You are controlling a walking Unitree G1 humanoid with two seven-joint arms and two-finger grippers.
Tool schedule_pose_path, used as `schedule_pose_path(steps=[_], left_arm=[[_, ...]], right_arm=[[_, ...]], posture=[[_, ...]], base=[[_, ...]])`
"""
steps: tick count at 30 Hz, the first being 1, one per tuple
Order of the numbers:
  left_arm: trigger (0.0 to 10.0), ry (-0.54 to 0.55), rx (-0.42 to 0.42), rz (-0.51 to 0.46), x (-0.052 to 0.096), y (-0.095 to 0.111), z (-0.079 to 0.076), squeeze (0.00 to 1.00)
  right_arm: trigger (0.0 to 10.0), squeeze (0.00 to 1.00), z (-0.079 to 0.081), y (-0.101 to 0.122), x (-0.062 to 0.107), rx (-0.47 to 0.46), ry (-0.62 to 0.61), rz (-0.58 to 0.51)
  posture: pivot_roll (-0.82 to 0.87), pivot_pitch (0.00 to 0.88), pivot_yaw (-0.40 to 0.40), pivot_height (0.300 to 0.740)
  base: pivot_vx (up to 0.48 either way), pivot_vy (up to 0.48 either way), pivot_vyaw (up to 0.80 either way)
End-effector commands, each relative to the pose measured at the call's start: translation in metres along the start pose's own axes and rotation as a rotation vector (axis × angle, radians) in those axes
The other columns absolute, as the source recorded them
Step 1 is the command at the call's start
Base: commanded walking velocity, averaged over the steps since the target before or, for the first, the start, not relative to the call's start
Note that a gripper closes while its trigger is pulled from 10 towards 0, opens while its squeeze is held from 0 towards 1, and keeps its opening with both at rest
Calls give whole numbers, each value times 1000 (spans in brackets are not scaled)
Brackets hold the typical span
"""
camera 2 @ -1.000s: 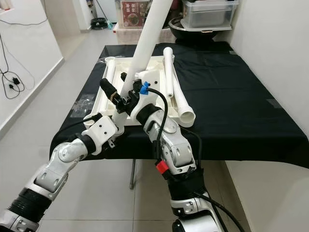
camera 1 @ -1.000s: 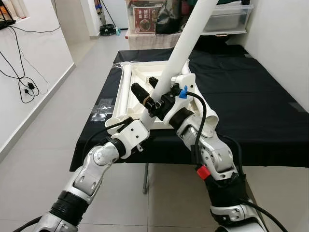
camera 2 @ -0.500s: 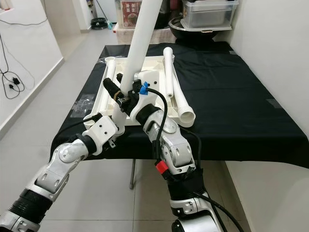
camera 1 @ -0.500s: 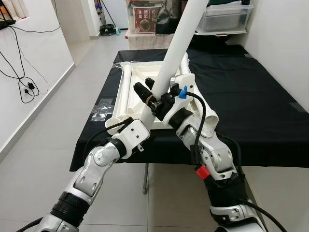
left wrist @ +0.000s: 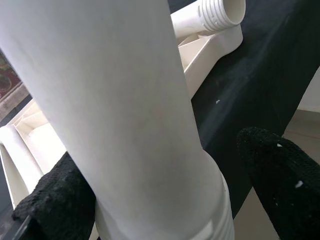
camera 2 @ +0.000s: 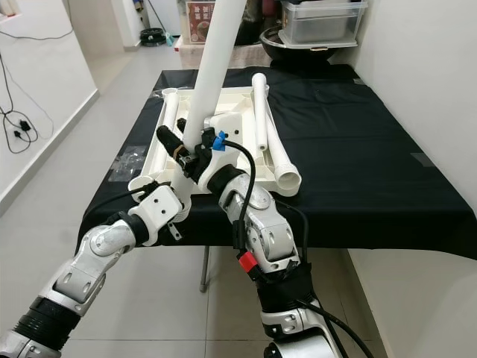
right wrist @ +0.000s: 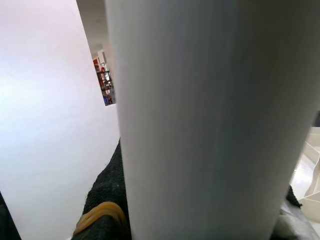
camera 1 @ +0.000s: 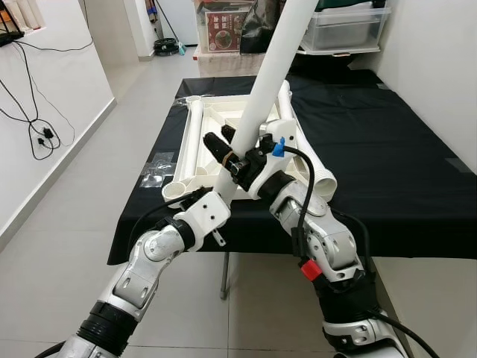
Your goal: Building children table
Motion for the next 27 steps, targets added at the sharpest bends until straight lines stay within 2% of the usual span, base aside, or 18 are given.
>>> schedule_pose_path(steps=[1, 2, 3, 4, 7, 10, 12, 14, 15, 16, 17, 20, 22, 23, 24, 25, 26, 27], left_arm=[[10000, -5, -15, 18, 2, -3, -1, 1000], [10000, -5, -15, 18, 2, -3, -1, 1000], [10000, -6, -20, 22, 2, -4, -1, 369], [10000, -2, -16, 31, 3, -6, 1, 0], [10000, 3, -7, 39, 3, -7, 2, 0], [10000, 43, -22, 41, 6, -9, 11, 0], [10000, 114, -90, 12, 11, -3, 27, 0], [10000, 137, -119, -2, 12, 1, 32, 0], [10000, 168, -138, 8, 15, -1, 39, 0], [10000, 172, -137, 15, 16, -2, 40, 0], [10000, 164, -131, 24, 17, -5, 38, 0], [10000, 156, -128, 28, 18, -7, 37, 0], [10000, 132, -93, 43, 19, -15, 27, 0], [10000, 132, -93, 43, 19, -15, 27, 0], [10000, 128, -71, 51, 19, -18, 23, 0], [10000, 128, -71, 51, 19, -18, 23, 0], [10000, 125, -45, 62, 19, -23, 19, 0], [10000, 125, -45, 62, 19, -23, 19, 0]], right_arm=[[0, 0, 9, 3, -1, -6, 27, -11], [0, 0, 9, 3, -1, -6, 27, -11], [0, 0, 8, 3, -1, -7, 26, -12], [0, 0, 8, 3, -1, -8, 25, -13], [0, 0, 8, 3, -1, -8, 25, -13], [0, 0, 6, 4, -1, -5, 16, -16], [0, 0, 2, 4, -1, 1, 2, -18], [0, 0, 0, 4, -1, 2, -4, -18], [0, 0, -9, 4, 0, 15, -48, -19], [0, 0, -11, 4, 0, 18, -59, -20], [0, 0, -17, 6, 0, 27, -85, -25], [0, 0, -20, 7, 0, 33, -101, -28], [0, 0, -43, 17, 0, 64, -193, -52], [0, 0, -43, 17, 0, 64, -193, -52], [0, 0, -51, 21, 0, 71, -225, -62], [0, 0, -51, 21, 0, 71, -225, -62], [0, 0, -61, 27, 2, 72, -267, -79], [0, 0, -61, 27, 2, 72, -267, -79]], posture=[[19, 0, 13, 740], [19, 0, 13, 740], [19, 0, 13, 740], [21, 0, 16, 740], [21, 0, 16, 740], [23, 0, 17, 740], [27, 0, 15, 740], [27, 0, 17, 740], [30, 0, 15, 740], [30, 0, 15, 740], [31, 0, 14, 740], [31, 0, 14, 740], [29, 0, 14, 740], [29, 0, 14, 740], [28, 0, 13, 740], [28, 0, 13, 740], [28, 0, 12, 740], [28, 0, 12, 740]], base=[[0, 0, 0], [0, 0, 0], [0, 0, 0], [0, 0, 0], [0, 0, 0], [0, 0, 0], [0, 0, 0], [0, 0, 0], [0, 0, 0], [0, 0, 0], [0, 0, 0], [0, 0, 0], [0, 0, 0], [0, 0, 0], [0, 0, 0], [0, 0, 0], [0, 0, 0], [0, 0, 0]])
Point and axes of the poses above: a point about 5 cm out from each wrist's last joint towards the gripper, its own x axis pointing back from the gripper into the wrist, its own y axis along the axis of the wrist's last joint, z = x × y, the point moved 6 cm from there along -x, pointing out of the wrist towards the gripper, and after that the axes turned 12 degrees about x, right-handed, at the moved point
